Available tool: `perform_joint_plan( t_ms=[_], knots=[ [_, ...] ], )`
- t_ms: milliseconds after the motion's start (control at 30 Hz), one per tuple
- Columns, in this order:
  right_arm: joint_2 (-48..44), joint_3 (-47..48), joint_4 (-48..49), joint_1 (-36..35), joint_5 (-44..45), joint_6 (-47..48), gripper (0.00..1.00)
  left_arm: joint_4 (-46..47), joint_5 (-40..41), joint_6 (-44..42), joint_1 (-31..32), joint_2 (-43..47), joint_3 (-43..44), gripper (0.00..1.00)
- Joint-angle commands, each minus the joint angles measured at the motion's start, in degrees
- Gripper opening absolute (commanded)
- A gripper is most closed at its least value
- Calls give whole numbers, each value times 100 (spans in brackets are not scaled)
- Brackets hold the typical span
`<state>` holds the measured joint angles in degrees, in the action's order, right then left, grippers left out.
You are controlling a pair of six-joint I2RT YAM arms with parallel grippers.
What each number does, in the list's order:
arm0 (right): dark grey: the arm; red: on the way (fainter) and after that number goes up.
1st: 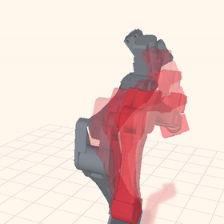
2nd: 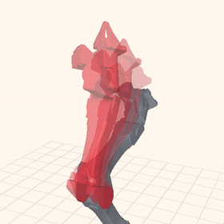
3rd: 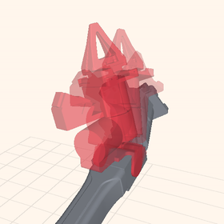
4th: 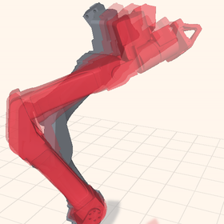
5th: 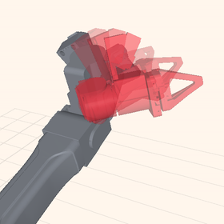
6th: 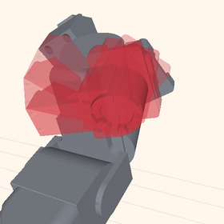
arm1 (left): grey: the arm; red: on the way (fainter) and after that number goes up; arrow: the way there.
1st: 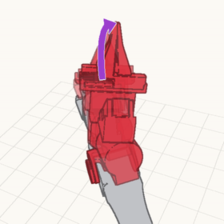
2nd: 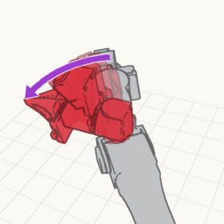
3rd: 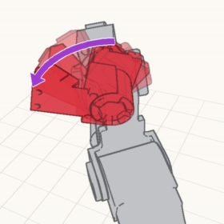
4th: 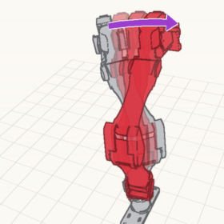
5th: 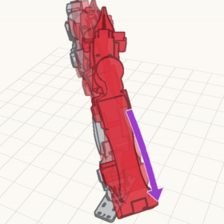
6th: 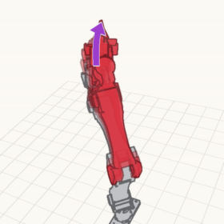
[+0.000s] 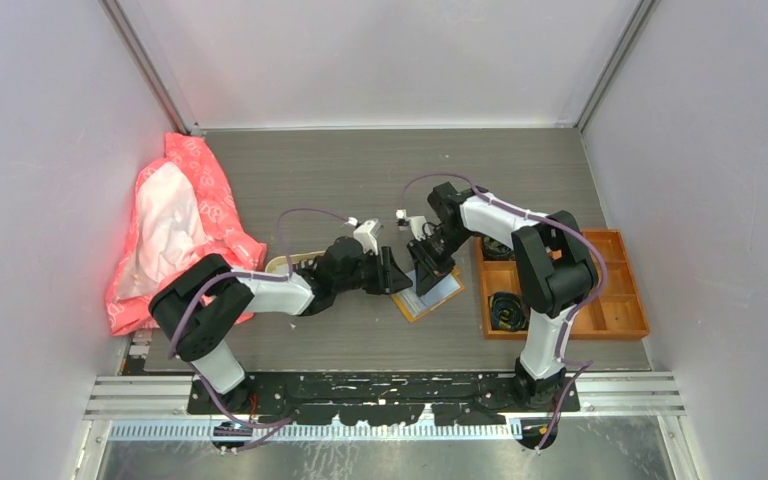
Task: Put the credit cards into the card holder
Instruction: Insert the credit card into the card holder.
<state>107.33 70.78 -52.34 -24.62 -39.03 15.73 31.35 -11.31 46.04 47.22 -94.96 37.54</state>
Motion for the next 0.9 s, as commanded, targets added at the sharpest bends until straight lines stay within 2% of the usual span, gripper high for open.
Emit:
perform_joint_plan(
  t_ms=[0,267,433,867],
  knots=[
    [-12,179,-1,-22,44,62,22,-67,100,-121,-20,126,317,43],
    [-13,178,2,-23,86,62,22,-77,95,-145,-16,270,351,28],
    [-10,179,10,-23,95,54,22,-41,42,-154,-20,286,399,26],
    [-13,191,12,-20,143,47,22,55,-90,-113,-20,-348,728,20]
  ],
)
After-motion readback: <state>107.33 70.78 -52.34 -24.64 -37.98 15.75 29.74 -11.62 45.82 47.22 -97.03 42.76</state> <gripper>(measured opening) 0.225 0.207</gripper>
